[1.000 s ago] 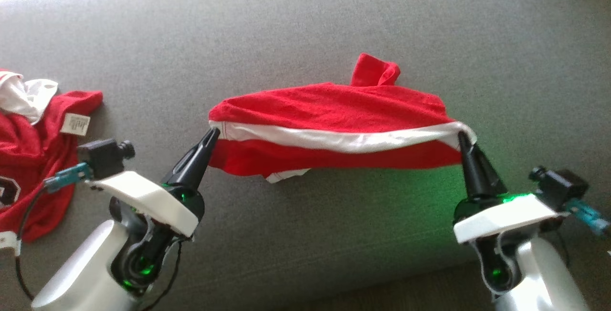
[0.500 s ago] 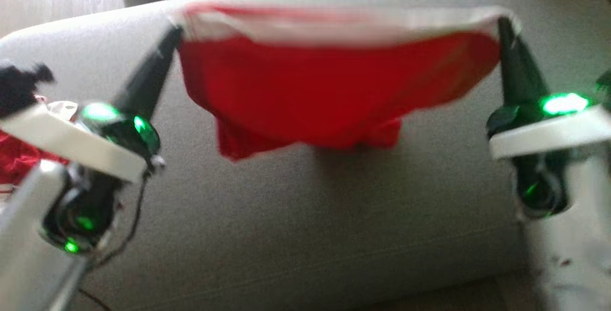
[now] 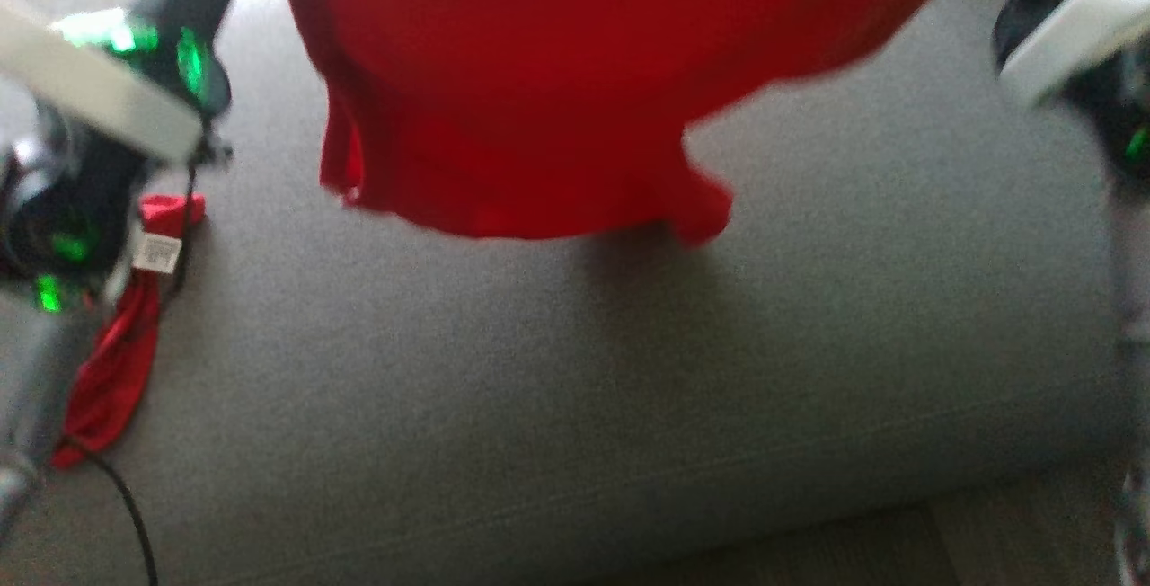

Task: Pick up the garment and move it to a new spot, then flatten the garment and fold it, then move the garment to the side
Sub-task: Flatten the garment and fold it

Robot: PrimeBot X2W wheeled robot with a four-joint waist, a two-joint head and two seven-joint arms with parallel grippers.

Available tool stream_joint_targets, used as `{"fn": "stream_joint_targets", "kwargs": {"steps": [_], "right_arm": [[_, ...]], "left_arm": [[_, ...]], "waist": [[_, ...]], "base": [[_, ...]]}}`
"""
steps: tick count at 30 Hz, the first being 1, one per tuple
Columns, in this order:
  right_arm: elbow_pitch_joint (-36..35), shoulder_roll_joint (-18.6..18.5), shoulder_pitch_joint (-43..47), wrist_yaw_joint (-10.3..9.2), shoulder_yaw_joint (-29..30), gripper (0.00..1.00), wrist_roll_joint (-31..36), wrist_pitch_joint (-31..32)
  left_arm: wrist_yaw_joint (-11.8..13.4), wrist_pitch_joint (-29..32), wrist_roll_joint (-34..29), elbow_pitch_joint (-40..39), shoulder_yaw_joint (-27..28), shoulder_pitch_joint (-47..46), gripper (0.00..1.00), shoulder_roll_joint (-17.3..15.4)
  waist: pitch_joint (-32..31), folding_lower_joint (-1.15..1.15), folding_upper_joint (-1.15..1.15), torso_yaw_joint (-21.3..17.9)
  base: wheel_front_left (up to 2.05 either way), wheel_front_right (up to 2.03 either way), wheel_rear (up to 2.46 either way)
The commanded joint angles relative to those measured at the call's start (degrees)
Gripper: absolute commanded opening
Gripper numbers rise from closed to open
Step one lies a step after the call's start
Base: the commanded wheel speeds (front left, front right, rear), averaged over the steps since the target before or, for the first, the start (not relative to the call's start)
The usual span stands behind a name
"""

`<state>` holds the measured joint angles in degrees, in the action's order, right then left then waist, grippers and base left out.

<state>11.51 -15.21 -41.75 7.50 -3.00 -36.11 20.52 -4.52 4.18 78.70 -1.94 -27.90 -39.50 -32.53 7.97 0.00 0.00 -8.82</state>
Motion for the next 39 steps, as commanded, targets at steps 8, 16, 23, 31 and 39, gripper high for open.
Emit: {"fn": "stream_joint_targets", "kwargs": {"steps": [8, 16, 23, 31, 39], "right_arm": [[12.7, 1.0, -26.4, -0.01, -0.9, 0.0, 8.5, -3.5], [26.8, 4.2, -45.2, -0.01, 3.3, 0.0, 18.8, -21.2], [33.4, 4.5, -47.5, -0.01, 0.0, 0.0, 19.7, -27.6], [32.7, 1.3, -31.3, -0.01, -12.1, 0.0, 13.7, -24.1], [21.1, -8.2, -13.5, -0.01, -15.8, 0.0, 6.9, -17.9]], "left_arm": [[-1.6, 3.4, -8.4, 15.3, -1.8, -26.9, 0.0, 2.9], [-2.8, -11.0, -23.1, 31.5, -5.6, -46.9, 0.0, 7.0], [-2.9, -18.2, -21.0, 30.7, -14.0, -48.7, 0.0, 7.6], [-3.0, -19.1, -13.1, 19.2, -26.5, -32.5, 0.0, 1.2], [-3.0, -19.2, -12.6, 8.0, -30.4, -16.6, 0.0, -4.1]], "waist": [[11.6, 0.0, 0.0, -0.4], [20.9, 0.0, 0.0, -2.0], [24.4, 0.0, 0.0, -1.3], [22.2, 0.0, 0.0, 0.1], [17.3, 0.0, 0.0, 1.7]], "base": [[0.0, 0.0, 0.0], [0.0, 0.0, 0.0], [0.0, 0.0, 0.0], [0.0, 0.0, 0.0], [0.0, 0.0, 0.0]]}}
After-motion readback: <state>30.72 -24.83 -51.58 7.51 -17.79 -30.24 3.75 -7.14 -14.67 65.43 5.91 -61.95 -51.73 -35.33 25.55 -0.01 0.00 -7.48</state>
